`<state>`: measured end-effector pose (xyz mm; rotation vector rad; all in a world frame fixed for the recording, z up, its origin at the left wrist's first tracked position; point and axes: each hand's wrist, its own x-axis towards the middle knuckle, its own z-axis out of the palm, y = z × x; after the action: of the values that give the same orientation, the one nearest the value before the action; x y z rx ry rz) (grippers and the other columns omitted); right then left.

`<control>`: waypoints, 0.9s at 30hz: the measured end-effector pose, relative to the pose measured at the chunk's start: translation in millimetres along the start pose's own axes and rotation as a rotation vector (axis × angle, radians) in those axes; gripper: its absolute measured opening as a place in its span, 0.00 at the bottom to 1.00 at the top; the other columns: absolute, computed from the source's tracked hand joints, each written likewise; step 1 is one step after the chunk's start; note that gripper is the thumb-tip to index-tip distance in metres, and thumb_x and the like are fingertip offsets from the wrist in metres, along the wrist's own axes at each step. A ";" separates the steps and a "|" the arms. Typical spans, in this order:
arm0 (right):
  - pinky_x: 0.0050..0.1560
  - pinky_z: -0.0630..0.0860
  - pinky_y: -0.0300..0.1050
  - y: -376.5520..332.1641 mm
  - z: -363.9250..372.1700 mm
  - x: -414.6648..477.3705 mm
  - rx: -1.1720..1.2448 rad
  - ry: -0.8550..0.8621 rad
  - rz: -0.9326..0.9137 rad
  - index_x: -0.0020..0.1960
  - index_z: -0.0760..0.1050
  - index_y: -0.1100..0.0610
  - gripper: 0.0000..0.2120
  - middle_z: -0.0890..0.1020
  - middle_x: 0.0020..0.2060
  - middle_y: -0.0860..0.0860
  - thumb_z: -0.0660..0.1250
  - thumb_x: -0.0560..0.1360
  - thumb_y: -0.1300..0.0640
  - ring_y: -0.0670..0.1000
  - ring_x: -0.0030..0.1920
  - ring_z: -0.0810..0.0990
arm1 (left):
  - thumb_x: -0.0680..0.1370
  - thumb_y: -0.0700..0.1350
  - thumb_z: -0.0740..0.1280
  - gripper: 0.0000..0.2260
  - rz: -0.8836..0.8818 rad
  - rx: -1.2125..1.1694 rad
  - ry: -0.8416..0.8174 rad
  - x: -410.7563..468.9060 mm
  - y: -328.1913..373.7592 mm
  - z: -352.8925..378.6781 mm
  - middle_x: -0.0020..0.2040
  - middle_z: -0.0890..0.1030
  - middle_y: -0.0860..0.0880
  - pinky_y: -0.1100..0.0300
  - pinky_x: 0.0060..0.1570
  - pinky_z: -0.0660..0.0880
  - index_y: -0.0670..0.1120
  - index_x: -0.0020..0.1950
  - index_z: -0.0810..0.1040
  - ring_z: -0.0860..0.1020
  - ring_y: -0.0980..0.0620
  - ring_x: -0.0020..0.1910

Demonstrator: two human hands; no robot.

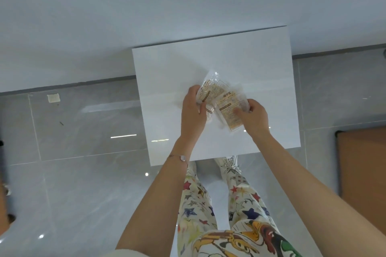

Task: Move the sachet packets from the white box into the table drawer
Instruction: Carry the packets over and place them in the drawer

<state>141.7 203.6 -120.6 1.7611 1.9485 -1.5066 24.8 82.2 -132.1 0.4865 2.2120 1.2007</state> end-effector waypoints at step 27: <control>0.56 0.79 0.59 -204.5 7.9 -186.0 0.312 -0.434 -0.155 0.56 0.75 0.57 0.12 0.82 0.53 0.54 0.69 0.74 0.66 0.57 0.53 0.82 | 0.78 0.33 0.65 0.31 -0.392 -0.820 0.550 -181.3 81.5 -230.9 0.64 0.78 0.49 0.47 0.55 0.79 0.59 0.72 0.60 0.79 0.50 0.60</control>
<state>33.0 104.1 113.4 1.2420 1.7309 -2.1283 21.7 -123.0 93.0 -0.6399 1.8229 1.9871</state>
